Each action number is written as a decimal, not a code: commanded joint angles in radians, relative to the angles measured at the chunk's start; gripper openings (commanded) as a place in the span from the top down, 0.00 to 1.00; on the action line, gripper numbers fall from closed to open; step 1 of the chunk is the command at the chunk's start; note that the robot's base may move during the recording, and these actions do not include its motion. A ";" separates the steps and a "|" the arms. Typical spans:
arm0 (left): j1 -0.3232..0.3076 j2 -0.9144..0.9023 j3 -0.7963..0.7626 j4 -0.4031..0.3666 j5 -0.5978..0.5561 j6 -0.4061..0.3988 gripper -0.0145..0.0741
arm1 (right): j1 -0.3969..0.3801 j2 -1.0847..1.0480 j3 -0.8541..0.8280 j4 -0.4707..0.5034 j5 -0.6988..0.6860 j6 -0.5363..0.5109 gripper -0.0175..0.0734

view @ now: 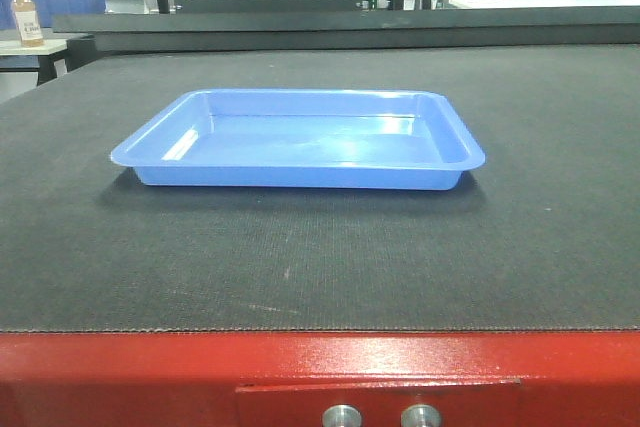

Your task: Grab blue tray and place on right shelf

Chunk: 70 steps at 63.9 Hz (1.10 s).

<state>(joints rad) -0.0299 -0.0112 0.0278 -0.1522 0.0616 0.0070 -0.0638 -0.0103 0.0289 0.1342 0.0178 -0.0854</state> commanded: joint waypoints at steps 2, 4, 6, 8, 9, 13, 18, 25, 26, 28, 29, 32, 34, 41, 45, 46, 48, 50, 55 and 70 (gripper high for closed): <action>-0.001 -0.015 0.031 -0.008 -0.090 0.003 0.89 | -0.005 -0.021 -0.023 0.000 -0.090 -0.005 0.74; -0.001 -0.015 0.031 -0.008 -0.090 0.003 0.89 | -0.005 -0.021 -0.023 0.000 -0.090 -0.005 0.74; -0.001 -0.015 0.031 -0.008 -0.090 0.003 0.89 | -0.005 -0.021 -0.023 0.000 -0.090 -0.005 0.74; -0.001 -0.015 0.031 -0.008 -0.090 0.003 0.89 | -0.005 -0.021 -0.023 0.000 -0.090 -0.005 0.74; -0.001 -0.015 0.031 -0.008 -0.090 0.003 0.89 | -0.005 -0.021 -0.023 0.000 -0.090 -0.005 0.74; -0.001 -0.015 0.031 -0.008 -0.090 0.003 0.89 | -0.005 -0.021 -0.023 0.000 -0.090 -0.005 0.74; -0.001 -0.015 0.031 -0.008 -0.090 0.003 0.89 | -0.005 -0.021 -0.023 0.000 -0.090 -0.005 0.74; -0.001 -0.015 0.031 -0.008 -0.100 0.003 0.89 | -0.005 -0.021 -0.023 0.000 -0.090 -0.005 0.74; -0.001 -0.015 0.031 -0.010 -0.106 0.003 0.89 | -0.005 -0.021 -0.023 0.000 -0.090 -0.005 0.74; -0.001 -0.015 0.031 -0.010 -0.116 0.003 0.89 | -0.005 -0.021 -0.023 0.000 -0.090 -0.005 0.74; -0.001 -0.015 0.031 -0.010 -0.119 0.003 0.89 | -0.005 -0.021 -0.023 0.000 -0.091 -0.005 0.74; -0.001 -0.015 0.031 -0.010 -0.121 0.003 0.89 | -0.005 -0.021 -0.023 0.000 -0.093 -0.005 0.74; -0.001 -0.015 0.031 -0.010 -0.121 0.003 0.89 | -0.005 -0.021 -0.023 0.000 -0.093 -0.005 0.74; -0.001 -0.015 0.031 -0.010 -0.121 0.003 0.89 | -0.005 -0.021 -0.023 0.000 -0.110 -0.006 0.74; -0.001 -0.011 0.031 -0.030 -0.144 0.003 0.89 | -0.005 -0.021 -0.023 0.005 -0.145 -0.001 0.74; -0.001 -0.011 0.031 -0.035 -0.160 0.003 0.89 | -0.005 -0.021 -0.024 0.012 -0.157 0.003 0.74; -0.001 -0.011 0.024 -0.041 -0.196 0.003 0.89 | -0.005 -0.021 -0.032 0.034 -0.182 0.014 0.74; -0.001 -0.011 0.012 -0.041 -0.230 0.003 0.89 | -0.005 -0.021 -0.053 0.052 -0.188 0.014 0.74; -0.001 -0.002 -0.070 0.017 -0.210 0.003 0.89 | -0.005 -0.013 -0.156 0.056 -0.138 0.013 0.74; -0.070 0.206 -0.527 0.152 0.090 0.003 0.64 | -0.005 0.243 -0.569 0.049 0.098 0.012 0.28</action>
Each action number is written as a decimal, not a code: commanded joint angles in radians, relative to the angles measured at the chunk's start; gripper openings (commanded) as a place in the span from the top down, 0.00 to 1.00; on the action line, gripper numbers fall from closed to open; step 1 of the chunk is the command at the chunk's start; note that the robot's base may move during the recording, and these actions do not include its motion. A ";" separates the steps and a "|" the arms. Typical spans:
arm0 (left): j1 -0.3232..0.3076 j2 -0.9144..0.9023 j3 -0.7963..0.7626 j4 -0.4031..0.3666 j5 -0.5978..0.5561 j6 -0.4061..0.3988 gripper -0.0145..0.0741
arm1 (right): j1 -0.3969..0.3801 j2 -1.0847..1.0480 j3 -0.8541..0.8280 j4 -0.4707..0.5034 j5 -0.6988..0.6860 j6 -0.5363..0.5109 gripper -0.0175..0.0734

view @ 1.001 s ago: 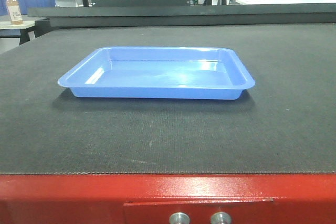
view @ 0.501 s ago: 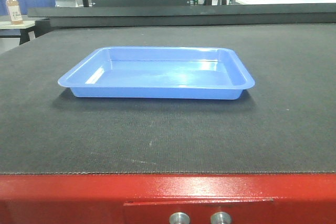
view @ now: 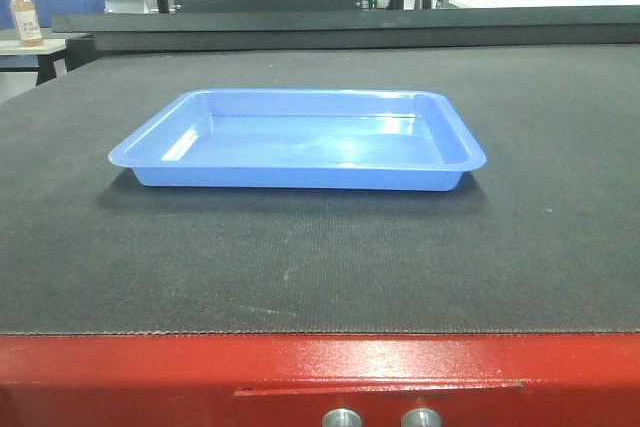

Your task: Grab blue tray and place on right shelf

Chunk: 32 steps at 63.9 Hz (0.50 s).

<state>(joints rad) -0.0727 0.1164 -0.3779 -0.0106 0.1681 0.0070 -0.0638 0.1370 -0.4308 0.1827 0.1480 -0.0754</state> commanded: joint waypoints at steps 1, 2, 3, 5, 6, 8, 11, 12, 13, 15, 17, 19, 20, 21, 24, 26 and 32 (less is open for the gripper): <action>-0.031 0.101 -0.146 0.011 -0.004 0.003 0.59 | -0.005 0.121 -0.124 0.001 -0.027 0.002 0.26; -0.038 0.117 -0.162 0.011 0.004 0.003 0.56 | -0.004 0.139 -0.144 0.001 -0.025 0.002 0.24; -0.042 0.141 -0.177 0.011 0.012 0.003 0.52 | -0.001 0.162 -0.157 0.001 -0.023 0.002 0.22; -0.051 0.181 -0.213 0.011 0.034 0.003 0.45 | 0.013 0.199 -0.187 0.001 -0.022 0.002 0.20; -0.054 0.199 -0.228 0.011 0.043 0.003 0.42 | 0.020 0.214 -0.199 0.001 -0.020 0.002 0.19; -0.064 0.243 -0.265 0.011 0.075 0.003 0.38 | 0.040 0.254 -0.230 0.001 -0.015 0.002 0.19; -0.075 0.311 -0.322 0.011 0.126 0.003 0.35 | 0.074 0.317 -0.280 0.001 0.009 0.002 0.19; -0.078 0.331 -0.339 0.011 0.143 0.003 0.34 | 0.090 0.336 -0.296 0.001 0.021 0.002 0.19; -0.084 0.362 -0.366 0.011 0.172 0.003 0.34 | 0.101 0.366 -0.322 0.001 0.042 0.002 0.19; -0.092 0.406 -0.416 0.005 0.225 0.003 0.34 | 0.132 0.408 -0.358 0.001 0.074 0.002 0.19; -0.105 0.460 -0.468 -0.001 0.285 0.003 0.34 | 0.164 0.462 -0.408 0.001 0.125 0.002 0.19; -0.119 0.517 -0.522 -0.003 0.342 0.003 0.34 | 0.196 0.520 -0.461 0.001 0.179 0.002 0.19; -0.125 0.539 -0.543 -0.006 0.363 0.003 0.34 | 0.209 0.543 -0.483 0.001 0.201 0.002 0.19; -0.135 0.562 -0.564 -0.011 0.383 0.003 0.34 | 0.222 0.567 -0.516 0.001 0.224 0.002 0.19; -0.158 0.643 -0.637 -0.023 0.442 0.006 0.34 | 0.263 0.664 -0.596 0.001 0.306 0.002 0.19; -0.176 0.701 -0.685 -0.029 0.468 0.006 0.34 | 0.288 0.724 -0.655 0.001 0.365 0.002 0.19; -0.216 0.868 -0.820 -0.051 0.547 0.006 0.34 | 0.328 0.908 -0.818 0.001 0.530 0.003 0.19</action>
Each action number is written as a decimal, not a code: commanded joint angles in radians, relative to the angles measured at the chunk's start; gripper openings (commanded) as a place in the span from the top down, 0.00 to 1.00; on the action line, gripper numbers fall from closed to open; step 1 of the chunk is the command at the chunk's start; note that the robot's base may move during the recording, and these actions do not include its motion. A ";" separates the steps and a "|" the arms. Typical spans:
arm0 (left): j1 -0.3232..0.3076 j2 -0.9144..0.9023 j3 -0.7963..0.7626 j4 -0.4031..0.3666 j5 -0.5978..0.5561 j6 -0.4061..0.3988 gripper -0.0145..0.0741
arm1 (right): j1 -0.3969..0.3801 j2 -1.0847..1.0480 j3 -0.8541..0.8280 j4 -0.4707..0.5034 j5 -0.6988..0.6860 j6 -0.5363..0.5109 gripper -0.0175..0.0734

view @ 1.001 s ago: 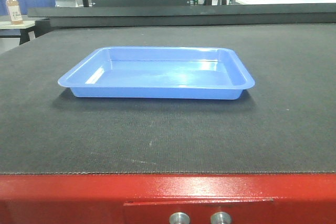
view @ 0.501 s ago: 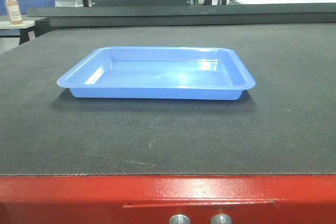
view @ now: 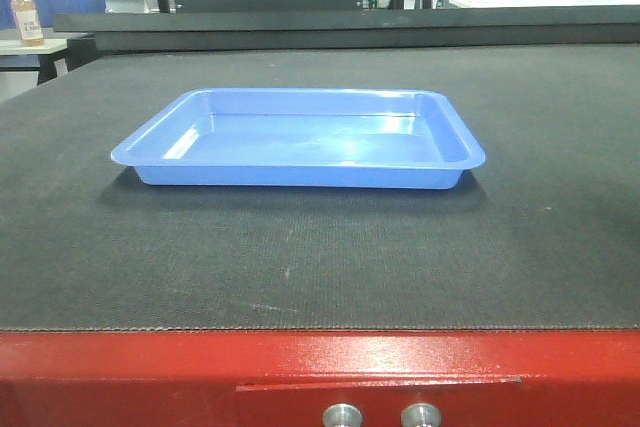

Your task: Grab blue tray and place on right shelf

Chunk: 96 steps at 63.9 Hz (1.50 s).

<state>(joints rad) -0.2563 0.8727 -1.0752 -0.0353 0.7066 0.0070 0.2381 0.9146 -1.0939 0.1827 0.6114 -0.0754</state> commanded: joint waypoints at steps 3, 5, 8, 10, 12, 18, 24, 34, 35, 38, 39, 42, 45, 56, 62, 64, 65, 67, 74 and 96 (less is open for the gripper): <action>-0.042 0.194 -0.194 -0.037 0.055 0.006 0.34 | 0.028 0.224 -0.237 0.003 0.144 0.009 0.19; -0.045 0.251 -0.246 -0.047 0.094 0.006 0.34 | 0.028 0.290 -0.297 0.004 0.202 0.024 0.19; -0.045 0.321 -0.321 -0.053 0.156 0.004 0.34 | 0.027 0.369 -0.382 0.004 0.276 0.047 0.19; -0.045 0.380 -0.375 -0.053 0.199 0.000 0.34 | 0.027 0.435 -0.444 0.004 0.333 0.057 0.19; -0.043 0.439 -0.428 -0.051 0.240 -0.007 0.34 | 0.027 0.500 -0.506 0.004 0.384 0.059 0.19; -0.043 0.642 -0.598 -0.051 0.349 -0.007 0.34 | 0.027 0.720 -0.705 0.004 0.512 0.075 0.19; -0.043 0.812 -0.763 -0.030 0.442 -0.017 0.35 | 0.027 0.894 -0.875 -0.003 0.597 0.136 0.19; -0.043 1.072 -1.028 0.035 0.617 -0.058 0.35 | 0.027 1.126 -1.098 -0.050 0.715 0.215 0.19; -0.043 1.094 -1.053 0.035 0.634 -0.058 0.35 | 0.027 1.144 -1.123 -0.054 0.721 0.218 0.19; -0.043 1.164 -1.117 0.035 0.634 -0.058 0.35 | 0.027 1.195 -1.160 -0.059 0.721 0.221 0.19; -0.043 1.180 -1.135 0.029 0.634 -0.059 0.35 | 0.027 1.207 -1.170 -0.061 0.721 0.224 0.19; -0.043 1.220 -1.185 0.014 0.634 -0.065 0.35 | 0.024 1.235 -1.195 -0.062 0.721 0.234 0.19; -0.043 1.264 -1.229 0.008 0.634 -0.077 0.35 | 0.022 1.261 -1.206 -0.067 0.721 0.242 0.19; -0.038 1.340 -1.253 0.016 0.634 -0.079 0.35 | 0.019 1.310 -1.205 -0.144 0.719 0.251 0.19; -0.032 1.364 -1.253 0.016 0.634 -0.079 0.35 | 0.019 1.321 -1.205 -0.159 0.705 0.251 0.19; -0.030 1.371 -1.250 0.016 0.631 -0.081 0.35 | 0.019 1.325 -1.205 -0.159 0.699 0.251 0.19; -0.028 1.373 -1.250 0.019 0.631 -0.081 0.35 | 0.019 1.327 -1.205 -0.159 0.694 0.251 0.19; -0.027 1.378 -1.250 0.019 0.631 -0.081 0.35 | 0.019 1.330 -1.205 -0.159 0.688 0.252 0.19; -0.019 1.399 -1.248 0.017 0.625 -0.081 0.35 | 0.019 1.348 -1.205 -0.159 0.669 0.255 0.19; -0.002 1.437 -1.246 -0.015 0.617 -0.084 0.35 | -0.001 1.400 -1.205 -0.144 0.668 0.258 0.22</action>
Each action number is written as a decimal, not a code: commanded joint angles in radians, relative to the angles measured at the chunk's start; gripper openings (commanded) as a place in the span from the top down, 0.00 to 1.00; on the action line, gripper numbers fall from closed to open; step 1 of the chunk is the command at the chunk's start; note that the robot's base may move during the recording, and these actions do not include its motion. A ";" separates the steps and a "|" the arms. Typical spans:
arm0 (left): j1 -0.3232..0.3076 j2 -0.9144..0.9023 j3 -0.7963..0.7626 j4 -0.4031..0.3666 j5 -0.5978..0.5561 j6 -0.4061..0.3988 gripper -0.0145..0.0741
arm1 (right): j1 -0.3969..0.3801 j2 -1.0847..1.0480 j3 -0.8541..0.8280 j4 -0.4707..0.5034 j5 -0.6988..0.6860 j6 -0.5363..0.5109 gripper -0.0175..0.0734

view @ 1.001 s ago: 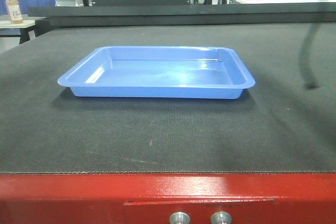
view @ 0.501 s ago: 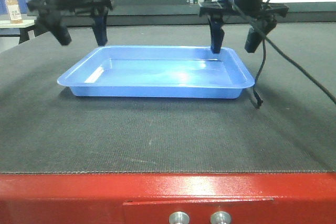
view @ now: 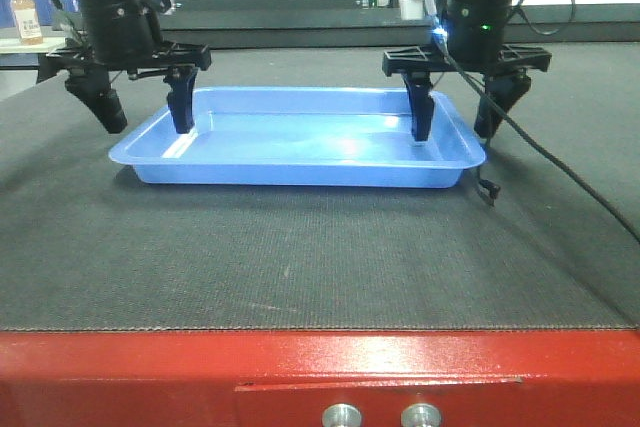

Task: Grab blue tray and place on right shelf
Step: 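Lower both grippers onto opposite rims of the light blue tray, then close both grippers on the tray rims and lift it off the table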

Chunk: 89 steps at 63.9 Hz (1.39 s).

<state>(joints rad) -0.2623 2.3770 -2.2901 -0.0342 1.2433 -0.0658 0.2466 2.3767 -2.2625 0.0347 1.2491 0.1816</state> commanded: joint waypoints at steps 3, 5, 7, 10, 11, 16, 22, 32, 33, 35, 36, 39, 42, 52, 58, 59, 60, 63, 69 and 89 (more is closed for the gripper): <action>0.004 -0.067 -0.031 -0.019 0.077 -0.011 0.35 | -0.010 -0.057 -0.036 0.007 0.035 0.001 0.27; 0.004 -0.067 -0.031 -0.019 0.072 -0.011 0.36 | -0.010 -0.054 -0.036 0.013 0.038 0.001 0.33; 0.004 -0.067 -0.031 -0.019 0.072 -0.011 0.37 | -0.010 -0.049 -0.036 0.017 0.042 0.001 0.39; 0.004 -0.067 -0.031 -0.019 0.072 -0.011 0.43 | -0.010 -0.049 -0.036 0.022 0.044 0.001 0.50; 0.004 -0.067 -0.031 -0.019 0.072 -0.011 0.45 | -0.010 -0.049 -0.036 0.022 0.043 0.001 0.53; 0.004 -0.067 -0.031 -0.019 0.072 -0.011 0.58 | -0.006 -0.050 -0.036 0.022 0.043 0.001 0.69; 0.004 -0.067 -0.031 -0.019 0.074 -0.011 0.80 | -0.006 -0.051 -0.037 0.022 0.046 0.001 0.74; 0.004 -0.067 -0.034 -0.017 0.086 -0.011 0.88 | -0.006 -0.069 -0.037 0.012 0.047 0.001 0.74; 0.004 -0.067 -0.035 -0.015 0.093 -0.011 0.88 | -0.006 -0.074 -0.037 0.007 0.046 0.001 0.74; 0.004 -0.067 -0.038 -0.015 0.095 -0.011 0.88 | -0.006 -0.084 -0.038 0.001 0.044 0.001 0.74; 0.004 -0.070 -0.039 -0.015 0.095 -0.011 0.88 | -0.006 -0.090 -0.038 -0.001 0.043 0.001 0.74; 0.004 -0.082 -0.042 -0.015 0.095 -0.011 0.88 | -0.006 -0.108 -0.038 -0.005 0.041 0.001 0.74; 0.002 -0.096 -0.047 -0.015 0.095 -0.011 0.88 | -0.006 -0.126 -0.038 -0.007 0.042 0.001 0.74; 0.002 -0.194 -0.051 -0.013 0.095 -0.011 0.88 | -0.005 -0.205 -0.038 -0.010 0.072 0.001 0.74; 0.002 -0.257 -0.035 -0.013 0.095 -0.011 0.88 | 0.015 -0.260 -0.029 -0.047 0.083 0.001 0.74; 0.002 -0.273 -0.029 -0.013 0.095 -0.011 0.88 | 0.019 -0.270 -0.025 -0.055 0.083 0.001 0.74; 0.002 -0.283 -0.024 -0.013 0.095 -0.011 0.88 | 0.023 -0.279 -0.022 -0.063 0.083 0.001 0.74; 0.002 -0.317 -0.002 -0.011 0.095 -0.011 0.88 | 0.039 -0.311 -0.014 -0.083 0.083 0.002 0.74; 0.002 -0.374 0.068 -0.002 0.095 -0.011 0.88 | 0.069 -0.357 0.002 -0.114 0.080 0.005 0.74; 0.002 -0.522 0.320 0.006 0.035 -0.007 0.88 | 0.129 -0.384 0.009 -0.161 0.080 0.009 0.74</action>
<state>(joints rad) -0.2521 1.9468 -1.9854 -0.0465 1.2247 -0.1225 0.3690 2.0690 -2.2233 -0.0870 1.2519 0.2034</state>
